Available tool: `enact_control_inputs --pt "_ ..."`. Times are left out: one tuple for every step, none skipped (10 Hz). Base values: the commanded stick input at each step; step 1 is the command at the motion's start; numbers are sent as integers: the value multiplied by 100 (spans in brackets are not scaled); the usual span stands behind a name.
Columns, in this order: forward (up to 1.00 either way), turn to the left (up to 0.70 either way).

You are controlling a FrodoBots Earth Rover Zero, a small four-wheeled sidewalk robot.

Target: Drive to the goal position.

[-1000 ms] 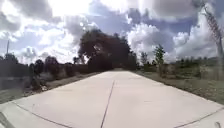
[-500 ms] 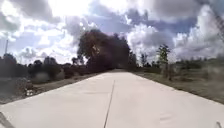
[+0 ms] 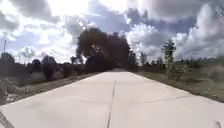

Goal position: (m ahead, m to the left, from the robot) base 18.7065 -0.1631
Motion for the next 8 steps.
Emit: enact_control_inputs --pt "100 0" --pt "100 0" --pt "100 0" --pt "100 0" --pt "100 0" --pt "100 0" --pt "100 0" --pt "100 0"
